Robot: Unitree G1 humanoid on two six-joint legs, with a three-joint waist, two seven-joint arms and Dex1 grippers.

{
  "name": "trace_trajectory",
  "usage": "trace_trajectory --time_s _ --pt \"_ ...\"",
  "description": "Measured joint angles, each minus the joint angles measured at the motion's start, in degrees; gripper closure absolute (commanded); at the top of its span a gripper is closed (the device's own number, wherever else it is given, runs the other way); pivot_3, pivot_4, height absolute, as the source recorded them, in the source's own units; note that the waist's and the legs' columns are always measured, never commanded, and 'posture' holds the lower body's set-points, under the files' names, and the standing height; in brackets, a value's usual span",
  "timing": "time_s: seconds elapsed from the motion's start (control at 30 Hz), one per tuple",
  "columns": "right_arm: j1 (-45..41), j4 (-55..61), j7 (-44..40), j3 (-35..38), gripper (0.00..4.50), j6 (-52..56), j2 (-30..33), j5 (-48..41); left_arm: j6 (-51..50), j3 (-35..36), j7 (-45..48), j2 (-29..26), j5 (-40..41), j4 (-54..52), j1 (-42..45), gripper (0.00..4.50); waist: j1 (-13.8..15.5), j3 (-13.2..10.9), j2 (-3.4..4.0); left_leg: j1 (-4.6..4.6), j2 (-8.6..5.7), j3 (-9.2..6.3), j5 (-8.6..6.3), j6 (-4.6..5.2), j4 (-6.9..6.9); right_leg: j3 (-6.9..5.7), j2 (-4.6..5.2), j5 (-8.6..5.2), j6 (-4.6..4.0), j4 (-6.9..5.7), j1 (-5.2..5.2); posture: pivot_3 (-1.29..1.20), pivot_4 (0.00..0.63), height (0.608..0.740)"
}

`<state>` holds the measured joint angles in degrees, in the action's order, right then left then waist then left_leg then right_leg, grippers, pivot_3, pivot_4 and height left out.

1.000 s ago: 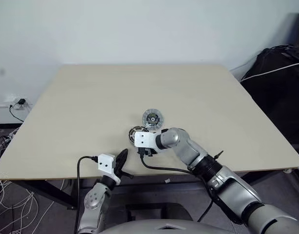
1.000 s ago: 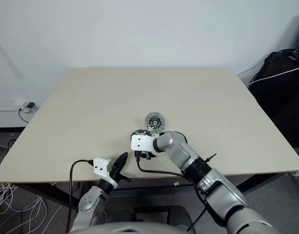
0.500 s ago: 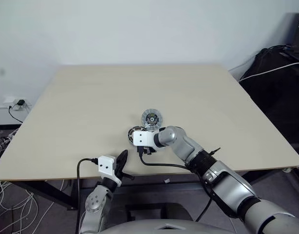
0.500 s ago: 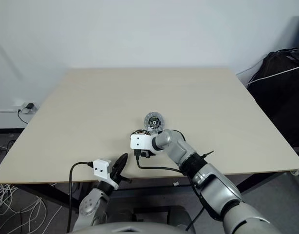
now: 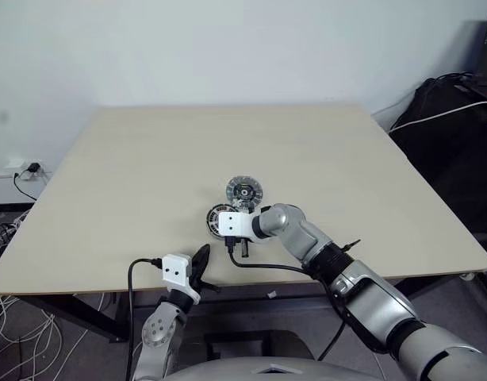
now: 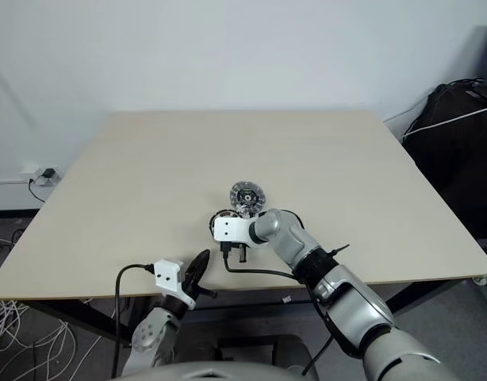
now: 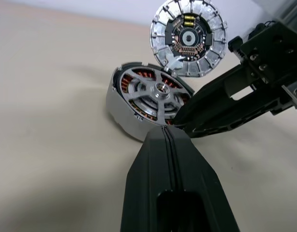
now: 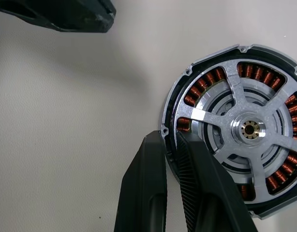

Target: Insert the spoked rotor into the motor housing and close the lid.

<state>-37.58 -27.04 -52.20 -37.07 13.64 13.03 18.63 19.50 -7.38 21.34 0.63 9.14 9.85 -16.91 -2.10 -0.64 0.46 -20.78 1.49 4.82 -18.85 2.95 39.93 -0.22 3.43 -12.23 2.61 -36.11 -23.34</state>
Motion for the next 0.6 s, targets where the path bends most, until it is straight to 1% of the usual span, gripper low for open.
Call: trace_trajectory --time_s 0.27,0.6 --pt "1.24 1.49 0.61 0.91 4.39 1.18 0.11 -0.06 1.67 0.05 0.05 0.29 0.00 3.75 0.59 4.50 0.07 0.01 0.02 -0.02 0.00 0.00 0.00 0.00 0.00 0.00 0.00 0.00 0.00 0.00 -0.01 0.00 0.000 0.740" --pt "5.90 15.49 -0.49 2.42 4.39 7.72 6.16 -0.45 3.09 0.01 0.29 0.56 0.00 5.91 1.56 4.50 0.59 -0.01 0.01 -0.25 -0.02 -0.01 -0.03 0.05 0.00 -0.01 0.01 0.00 0.00 0.09 -0.20 0.00 0.000 0.740"
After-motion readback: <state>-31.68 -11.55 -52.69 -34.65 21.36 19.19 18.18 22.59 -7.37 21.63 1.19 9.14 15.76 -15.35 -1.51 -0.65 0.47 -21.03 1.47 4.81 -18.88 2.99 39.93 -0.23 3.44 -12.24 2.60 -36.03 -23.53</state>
